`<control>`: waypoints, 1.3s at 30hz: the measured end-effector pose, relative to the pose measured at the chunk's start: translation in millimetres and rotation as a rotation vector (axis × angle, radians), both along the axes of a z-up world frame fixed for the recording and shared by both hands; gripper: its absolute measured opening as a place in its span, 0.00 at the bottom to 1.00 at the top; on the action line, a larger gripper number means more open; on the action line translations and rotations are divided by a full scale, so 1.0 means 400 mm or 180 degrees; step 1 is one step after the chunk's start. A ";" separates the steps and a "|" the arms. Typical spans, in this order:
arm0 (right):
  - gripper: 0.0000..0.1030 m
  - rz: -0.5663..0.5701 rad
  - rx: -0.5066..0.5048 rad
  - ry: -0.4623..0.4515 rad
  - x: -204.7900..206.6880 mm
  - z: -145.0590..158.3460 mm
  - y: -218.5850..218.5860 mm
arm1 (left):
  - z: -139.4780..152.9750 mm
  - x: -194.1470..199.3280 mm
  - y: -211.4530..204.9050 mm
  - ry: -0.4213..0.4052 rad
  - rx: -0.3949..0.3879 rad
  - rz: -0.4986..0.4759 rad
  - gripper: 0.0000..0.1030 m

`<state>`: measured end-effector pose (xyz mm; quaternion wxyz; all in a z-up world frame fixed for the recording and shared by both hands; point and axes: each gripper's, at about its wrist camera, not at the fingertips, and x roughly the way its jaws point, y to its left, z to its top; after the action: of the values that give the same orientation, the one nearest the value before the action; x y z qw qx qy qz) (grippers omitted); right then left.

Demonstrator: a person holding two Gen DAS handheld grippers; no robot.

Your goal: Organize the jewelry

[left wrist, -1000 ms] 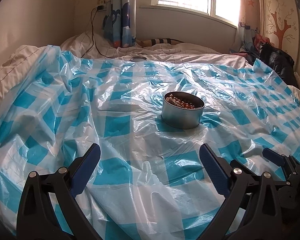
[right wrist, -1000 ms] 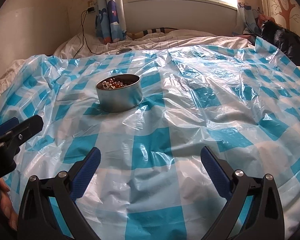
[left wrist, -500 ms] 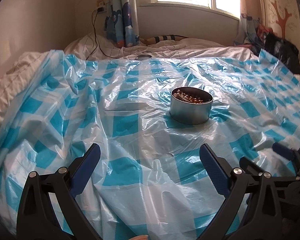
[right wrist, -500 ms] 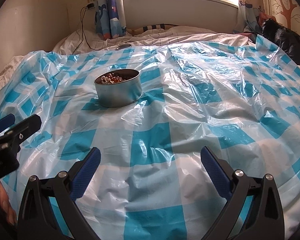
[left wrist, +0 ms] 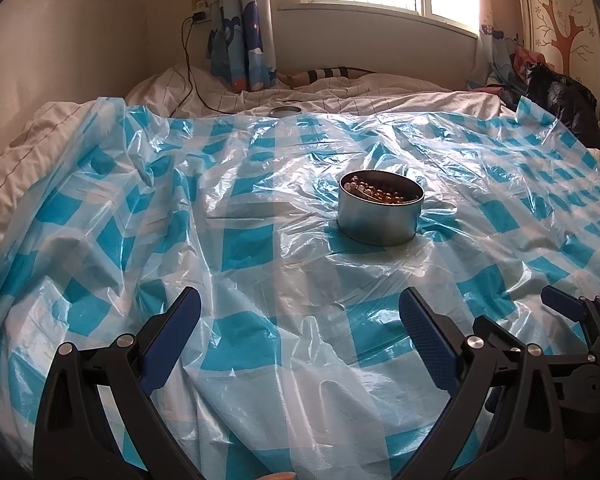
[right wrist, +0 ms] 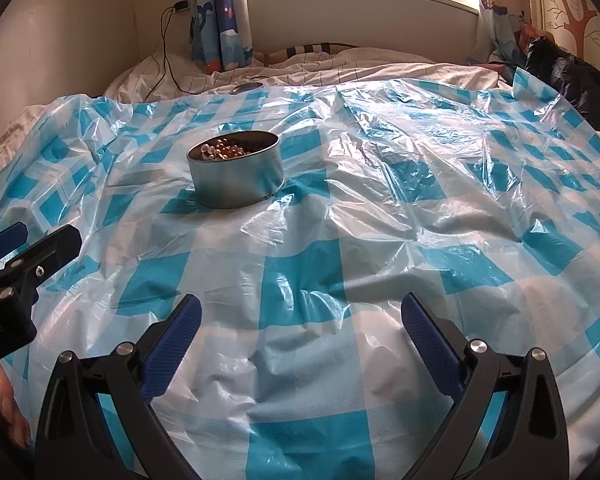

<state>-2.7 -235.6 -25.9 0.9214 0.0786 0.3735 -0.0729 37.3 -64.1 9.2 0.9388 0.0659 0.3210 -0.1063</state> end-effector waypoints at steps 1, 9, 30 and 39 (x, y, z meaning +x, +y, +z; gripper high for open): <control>0.93 0.0000 0.0000 0.0003 0.000 0.000 0.000 | -0.001 0.000 -0.001 -0.0001 0.0011 -0.0002 0.93; 0.93 -0.0001 -0.0005 0.0032 0.002 -0.004 0.001 | -0.004 0.001 0.000 0.0014 -0.0014 0.0011 0.93; 0.93 0.0013 0.0011 0.0062 0.006 -0.014 -0.002 | -0.040 0.018 0.013 0.0403 -0.0359 0.0113 0.92; 0.93 0.0017 0.0030 0.0073 0.009 -0.016 -0.006 | -0.062 0.045 0.022 0.0685 -0.0446 0.0125 0.93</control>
<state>0.7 -238.0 -32.3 0.9169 0.0812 0.3846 -0.0696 55.1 -55.4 -15.6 0.9031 -0.0179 0.4129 -0.1165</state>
